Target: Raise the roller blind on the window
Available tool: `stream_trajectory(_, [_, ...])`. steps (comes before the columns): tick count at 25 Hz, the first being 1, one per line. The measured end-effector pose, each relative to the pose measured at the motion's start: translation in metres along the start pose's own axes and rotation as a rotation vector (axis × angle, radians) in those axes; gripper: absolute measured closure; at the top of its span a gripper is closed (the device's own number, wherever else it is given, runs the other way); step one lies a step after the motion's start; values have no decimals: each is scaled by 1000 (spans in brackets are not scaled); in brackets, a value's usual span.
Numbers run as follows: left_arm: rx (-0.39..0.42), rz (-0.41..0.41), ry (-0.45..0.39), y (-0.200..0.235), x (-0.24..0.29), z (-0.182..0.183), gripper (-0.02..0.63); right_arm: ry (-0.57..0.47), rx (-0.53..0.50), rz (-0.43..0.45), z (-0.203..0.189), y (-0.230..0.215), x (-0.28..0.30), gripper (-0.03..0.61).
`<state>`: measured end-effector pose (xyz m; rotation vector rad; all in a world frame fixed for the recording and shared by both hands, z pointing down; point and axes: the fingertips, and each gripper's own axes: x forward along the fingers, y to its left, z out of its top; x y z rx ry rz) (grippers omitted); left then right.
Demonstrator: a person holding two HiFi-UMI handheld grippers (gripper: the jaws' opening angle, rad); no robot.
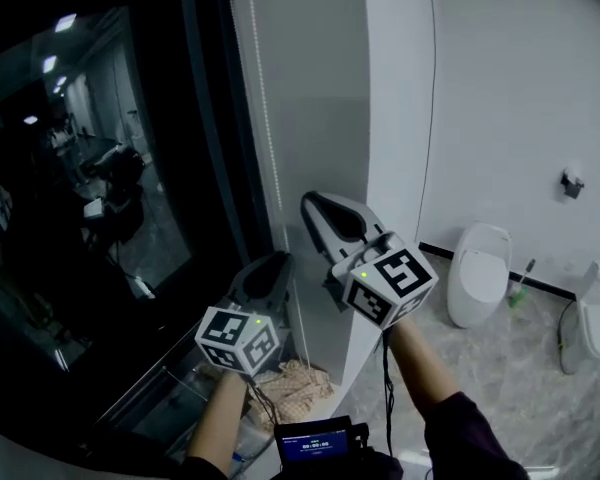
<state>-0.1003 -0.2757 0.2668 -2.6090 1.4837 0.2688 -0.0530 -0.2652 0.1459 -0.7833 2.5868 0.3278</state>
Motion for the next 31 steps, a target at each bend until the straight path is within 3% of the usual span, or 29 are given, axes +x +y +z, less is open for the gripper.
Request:
stream_trajectory(9, [37,79,-73,11,-11,24,598,37,-34,-9,-22,-7,-3,571])
stream_trajectory(31, [68,126,-156,30,-23,52,600,64,-13,-14,-47,4,-4,571])
